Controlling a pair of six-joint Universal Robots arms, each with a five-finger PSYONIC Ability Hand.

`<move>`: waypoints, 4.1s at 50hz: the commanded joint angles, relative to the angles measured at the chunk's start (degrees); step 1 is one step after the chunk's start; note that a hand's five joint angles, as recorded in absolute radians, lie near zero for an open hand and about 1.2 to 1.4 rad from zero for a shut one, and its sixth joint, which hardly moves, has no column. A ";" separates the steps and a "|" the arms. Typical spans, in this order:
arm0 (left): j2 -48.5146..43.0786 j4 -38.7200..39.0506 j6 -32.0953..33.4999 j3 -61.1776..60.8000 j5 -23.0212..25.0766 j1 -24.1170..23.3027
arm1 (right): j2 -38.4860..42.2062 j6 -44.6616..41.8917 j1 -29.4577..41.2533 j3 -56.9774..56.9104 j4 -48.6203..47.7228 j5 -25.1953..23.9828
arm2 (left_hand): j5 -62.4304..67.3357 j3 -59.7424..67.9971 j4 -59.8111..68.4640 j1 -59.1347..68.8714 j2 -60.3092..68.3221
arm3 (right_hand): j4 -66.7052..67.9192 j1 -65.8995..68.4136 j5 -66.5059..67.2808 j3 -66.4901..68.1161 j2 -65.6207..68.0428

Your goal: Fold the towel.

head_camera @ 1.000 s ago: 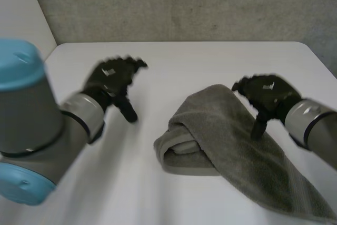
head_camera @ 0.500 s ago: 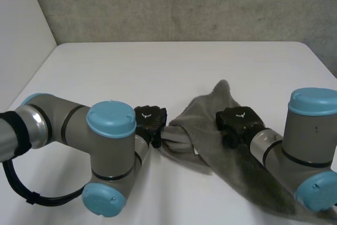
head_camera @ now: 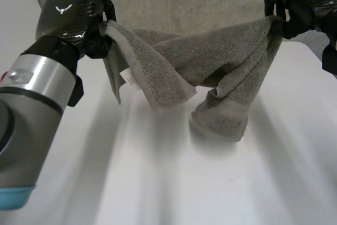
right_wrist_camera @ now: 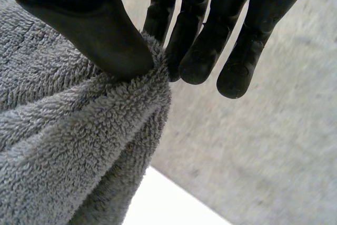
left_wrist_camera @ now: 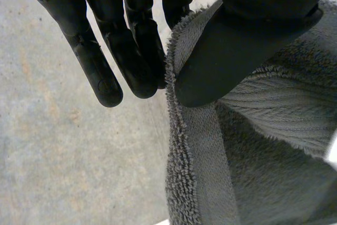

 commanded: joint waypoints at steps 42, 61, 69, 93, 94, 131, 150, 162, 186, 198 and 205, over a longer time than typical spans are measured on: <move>-39.66 9.80 2.09 10.37 2.03 20.89 | 6.50 -17.39 7.96 26.21 -8.13 6.67 | -49.07 -50.47 -50.56 -47.49 -50.26 | -45.99 -45.31 -45.91 -46.34 -45.40; -18.47 10.06 12.73 -6.86 10.73 22.12 | 8.16 -19.06 8.05 33.44 -7.78 2.26 | -48.61 -50.01 -50.10 -47.04 -49.81 | -39.06 -38.38 -38.98 -39.41 -38.47; -13.46 8.92 12.73 -14.41 17.57 23.53 | 11.76 -19.59 7.87 32.82 -7.86 2.44 | -38.53 -39.93 -40.02 -36.96 -39.72 | -46.13 -45.45 -46.05 -46.48 -45.54; -20.58 6.02 12.73 -14.25 21.45 22.21 | 19.15 -22.49 6.73 28.52 -17.79 4.37 | -38.52 -39.92 -40.01 -36.95 -39.71 | -46.14 -45.45 -46.06 -46.48 -45.54; -20.58 6.02 12.73 -14.24 21.45 22.21 | 19.50 -22.49 6.73 28.34 -17.79 4.55 | -38.52 -39.92 -40.01 -36.95 -39.71 | -45.97 -45.28 -45.89 -46.31 -45.37; -20.67 6.37 12.56 -14.51 21.37 22.03 | 24.25 -22.40 6.56 24.38 -22.19 8.33 | -38.86 -40.26 -40.35 -37.28 -40.05 | -9.97 -9.28 -9.89 -10.32 -9.38; -21.72 7.24 12.38 -14.77 21.63 19.93 | 11.17 -6.10 -1.86 28.68 -25.26 3.08 | -38.02 -39.42 -39.51 -36.45 -39.21 | 3.77 4.45 3.85 3.42 4.36; -28.30 13.05 12.29 -11.27 21.89 16.06 | 5.70 10.12 -13.31 30.54 -25.88 -6.26 | -29.61 -31.01 -31.10 -28.03 -30.80 | 3.77 4.45 3.85 3.42 4.36; -46.16 11.56 12.29 8.52 21.28 8.94 | 5.88 10.03 -14.19 30.27 -25.53 -6.52 | -30.11 -31.51 -31.60 -28.54 -31.30 | 3.77 4.45 3.85 3.42 4.36; -48.09 11.03 12.47 11.85 20.93 8.23 | 7.37 8.10 -13.93 30.18 -25.53 -6.61 | -24.41 -25.81 -25.90 -22.84 -25.60 | 3.77 4.45 3.85 3.42 4.36; -48.62 11.20 12.47 13.17 20.49 8.41 | 7.46 7.04 -13.75 30.27 -25.53 -6.44 | -5.44 -6.84 -6.93 -3.87 -6.64 | 3.77 4.45 3.85 3.42 4.36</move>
